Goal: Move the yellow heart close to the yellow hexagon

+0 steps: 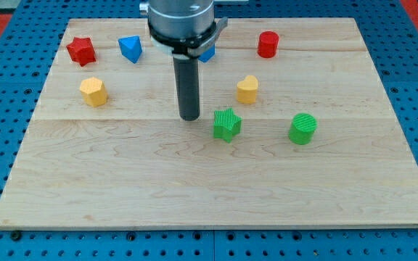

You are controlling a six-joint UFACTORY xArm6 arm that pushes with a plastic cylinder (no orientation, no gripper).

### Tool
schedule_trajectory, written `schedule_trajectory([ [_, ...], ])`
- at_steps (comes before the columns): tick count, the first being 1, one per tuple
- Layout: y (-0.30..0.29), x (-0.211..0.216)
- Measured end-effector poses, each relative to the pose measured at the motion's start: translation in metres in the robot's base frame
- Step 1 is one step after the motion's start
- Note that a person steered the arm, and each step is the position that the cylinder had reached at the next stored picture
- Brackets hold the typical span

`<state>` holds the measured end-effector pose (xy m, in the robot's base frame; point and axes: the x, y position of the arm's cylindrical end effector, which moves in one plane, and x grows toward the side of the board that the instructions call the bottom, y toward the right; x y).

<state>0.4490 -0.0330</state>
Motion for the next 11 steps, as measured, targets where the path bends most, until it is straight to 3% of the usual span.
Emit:
schedule_trajectory([
  [2,0.107,0.013],
  [3,0.132,0.014],
  [4,0.098,-0.011],
  [6,0.147,-0.059],
  [8,-0.028,-0.075],
  [10,-0.016,-0.046],
  [11,-0.078,-0.052],
])
